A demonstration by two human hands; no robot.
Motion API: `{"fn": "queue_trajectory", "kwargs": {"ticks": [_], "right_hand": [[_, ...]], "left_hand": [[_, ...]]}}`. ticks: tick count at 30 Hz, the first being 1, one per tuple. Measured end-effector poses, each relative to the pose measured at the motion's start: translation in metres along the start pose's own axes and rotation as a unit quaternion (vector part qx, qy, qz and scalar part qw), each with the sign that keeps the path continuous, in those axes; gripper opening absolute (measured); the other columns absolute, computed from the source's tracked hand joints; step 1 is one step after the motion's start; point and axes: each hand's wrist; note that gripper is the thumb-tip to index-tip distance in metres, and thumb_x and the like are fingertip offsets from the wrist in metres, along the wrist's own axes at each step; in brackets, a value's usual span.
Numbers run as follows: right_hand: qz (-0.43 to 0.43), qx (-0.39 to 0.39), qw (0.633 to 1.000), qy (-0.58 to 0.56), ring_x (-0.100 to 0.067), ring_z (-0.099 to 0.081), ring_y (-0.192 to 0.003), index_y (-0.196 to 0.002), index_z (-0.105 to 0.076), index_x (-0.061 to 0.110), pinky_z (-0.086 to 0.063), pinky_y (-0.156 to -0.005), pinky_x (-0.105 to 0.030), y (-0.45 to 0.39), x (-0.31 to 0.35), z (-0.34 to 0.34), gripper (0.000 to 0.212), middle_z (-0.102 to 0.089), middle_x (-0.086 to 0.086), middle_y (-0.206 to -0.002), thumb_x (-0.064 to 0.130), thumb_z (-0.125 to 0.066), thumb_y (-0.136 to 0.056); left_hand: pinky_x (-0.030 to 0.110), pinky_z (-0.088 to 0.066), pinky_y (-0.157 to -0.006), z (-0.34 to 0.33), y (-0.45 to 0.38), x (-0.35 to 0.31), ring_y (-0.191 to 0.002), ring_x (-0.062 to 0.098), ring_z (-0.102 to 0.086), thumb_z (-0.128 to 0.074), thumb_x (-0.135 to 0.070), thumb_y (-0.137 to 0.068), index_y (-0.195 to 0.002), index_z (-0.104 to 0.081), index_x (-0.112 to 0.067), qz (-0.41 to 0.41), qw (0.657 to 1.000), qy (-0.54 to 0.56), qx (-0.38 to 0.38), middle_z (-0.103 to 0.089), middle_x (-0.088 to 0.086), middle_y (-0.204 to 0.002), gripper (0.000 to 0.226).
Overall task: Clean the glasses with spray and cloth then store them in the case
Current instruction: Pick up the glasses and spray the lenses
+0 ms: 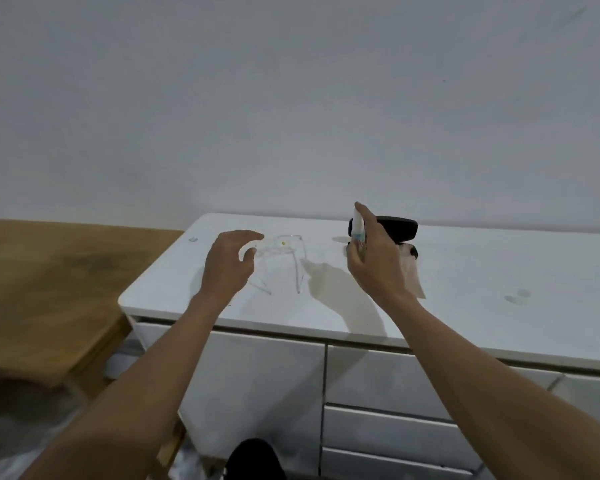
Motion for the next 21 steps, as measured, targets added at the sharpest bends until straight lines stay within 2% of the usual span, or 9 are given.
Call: {"fn": "queue_trajectory", "kwargs": {"ticks": [5, 10, 14, 16, 18, 21], "right_hand": [[0.003, 0.017, 1.000, -0.010, -0.015, -0.059, -0.088, -0.156, -0.037, 0.023, -0.051, -0.082, -0.031, -0.003, 0.005, -0.023, 0.067, -0.061, -0.002, -0.113, 0.005, -0.054, -0.094], [-0.008, 0.022, 1.000, -0.005, -0.016, -0.060, -0.084, -0.155, -0.038, 0.024, -0.054, -0.080, -0.036, -0.006, -0.001, -0.032, 0.067, -0.062, -0.002, -0.112, 0.005, -0.054, -0.093], [-0.013, 0.024, 1.000, 0.002, -0.013, -0.058, -0.082, -0.155, -0.038, 0.024, -0.055, -0.080, -0.036, -0.008, -0.010, -0.033, 0.067, -0.064, -0.002, -0.113, 0.006, -0.054, -0.093], [-0.011, 0.023, 1.000, 0.006, -0.012, -0.059, -0.087, -0.156, -0.037, 0.023, -0.055, -0.083, -0.034, -0.008, -0.014, -0.032, 0.067, -0.064, -0.002, -0.120, 0.006, -0.054, -0.093], [-0.012, 0.024, 1.000, 0.009, -0.012, -0.060, -0.092, -0.156, -0.036, 0.023, -0.055, -0.086, -0.034, -0.009, -0.017, -0.032, 0.067, -0.063, -0.001, -0.127, 0.007, -0.054, -0.094], [-0.019, 0.028, 0.999, 0.009, -0.011, -0.055, -0.086, -0.156, -0.036, 0.024, -0.054, -0.082, -0.035, -0.009, -0.020, -0.033, 0.066, -0.064, -0.003, -0.118, 0.008, -0.054, -0.094]], "left_hand": [[0.042, -0.045, -0.107, 0.005, -0.004, 0.035, -0.121, 0.031, -0.060, -0.072, 0.003, -0.085, -0.113, -0.078, -0.019, 0.020, 0.999, -0.019, 0.033, -0.070, 0.006, -0.128, 0.036], [0.047, -0.047, -0.107, 0.000, -0.014, 0.046, -0.121, 0.030, -0.062, -0.068, 0.007, -0.082, -0.112, -0.079, -0.016, 0.038, 0.998, 0.015, 0.051, -0.068, 0.006, -0.133, 0.040], [0.037, -0.049, -0.106, -0.005, -0.020, 0.053, -0.122, 0.023, -0.065, -0.073, 0.005, -0.082, -0.108, -0.080, -0.013, 0.044, 0.997, 0.023, 0.063, -0.068, 0.004, -0.134, 0.033], [0.035, -0.049, -0.107, -0.008, -0.022, 0.058, -0.121, 0.021, -0.066, -0.076, 0.003, -0.083, -0.105, -0.081, -0.011, 0.048, 0.997, 0.022, 0.062, -0.070, 0.005, -0.131, 0.027], [0.039, -0.052, -0.105, -0.010, -0.024, 0.058, -0.118, 0.022, -0.068, -0.077, 0.003, -0.083, -0.103, -0.081, -0.008, 0.048, 0.997, 0.025, 0.049, -0.072, 0.006, -0.128, 0.023], [0.043, -0.056, -0.100, -0.015, -0.026, 0.057, -0.108, 0.026, -0.073, -0.077, 0.005, -0.083, -0.105, -0.080, -0.004, 0.021, 1.000, 0.012, 0.015, -0.075, 0.011, -0.120, 0.023]]}}
Point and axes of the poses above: each hand's wrist, its own y-axis away from the middle knuckle, its own z-axis out of the back of the hand, x = y × z
